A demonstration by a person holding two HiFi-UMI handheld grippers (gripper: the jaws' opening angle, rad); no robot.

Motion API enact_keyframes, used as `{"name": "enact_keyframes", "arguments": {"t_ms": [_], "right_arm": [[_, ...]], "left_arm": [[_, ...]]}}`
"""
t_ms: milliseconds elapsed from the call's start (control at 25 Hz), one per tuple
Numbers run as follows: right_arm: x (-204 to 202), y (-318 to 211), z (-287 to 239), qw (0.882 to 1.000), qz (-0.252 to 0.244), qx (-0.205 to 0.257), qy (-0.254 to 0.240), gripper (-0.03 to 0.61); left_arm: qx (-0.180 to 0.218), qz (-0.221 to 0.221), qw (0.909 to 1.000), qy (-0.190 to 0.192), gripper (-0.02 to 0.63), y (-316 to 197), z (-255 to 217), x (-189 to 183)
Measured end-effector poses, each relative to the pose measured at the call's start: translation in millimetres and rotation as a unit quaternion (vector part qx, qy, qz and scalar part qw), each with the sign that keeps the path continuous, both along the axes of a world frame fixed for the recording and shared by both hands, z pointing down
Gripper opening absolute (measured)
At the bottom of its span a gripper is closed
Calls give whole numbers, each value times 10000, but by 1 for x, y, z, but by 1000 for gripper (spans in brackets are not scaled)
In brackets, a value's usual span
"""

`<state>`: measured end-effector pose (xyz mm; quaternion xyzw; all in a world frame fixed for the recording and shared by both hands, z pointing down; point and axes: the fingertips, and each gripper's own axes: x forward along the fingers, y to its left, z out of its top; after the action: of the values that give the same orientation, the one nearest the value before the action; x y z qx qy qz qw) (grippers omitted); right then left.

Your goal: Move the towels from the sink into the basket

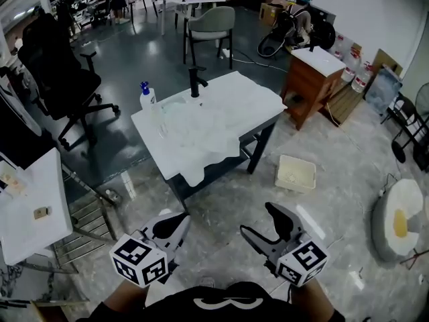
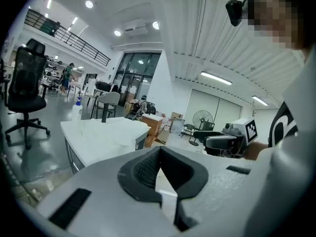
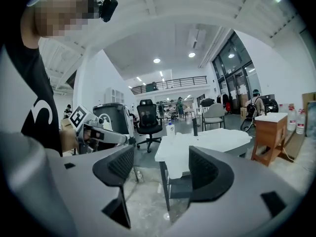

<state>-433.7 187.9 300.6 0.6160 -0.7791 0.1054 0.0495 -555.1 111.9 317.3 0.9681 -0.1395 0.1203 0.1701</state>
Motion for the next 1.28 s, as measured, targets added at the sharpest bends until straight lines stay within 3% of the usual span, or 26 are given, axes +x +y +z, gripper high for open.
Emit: {"name": "enact_keyframes", "arguments": {"t_ms": [240, 520, 800, 1080, 1280], "right_arm": [[49, -59, 4, 9997, -202, 66, -89, 327], [109, -149, 22, 9930, -1176, -143, 6, 327], [147, -222, 42, 9758, -2120, -505, 165, 327], [146, -294, 68, 9646, -2499, -804, 235, 327], [135, -356, 90, 9616, -2495, -1063, 427, 327]], "left_arm": [[-5, -257, 9997, -42, 6, -49, 3, 46], [-84, -1028, 9946, -54, 6, -116, 9, 108], [-175, -1865, 9823, 0, 6, -172, 13, 159], [-265, -2284, 9731, -145, 6, -211, 27, 156], [-471, -2446, 9684, -150, 6, -251, 40, 136]]}}
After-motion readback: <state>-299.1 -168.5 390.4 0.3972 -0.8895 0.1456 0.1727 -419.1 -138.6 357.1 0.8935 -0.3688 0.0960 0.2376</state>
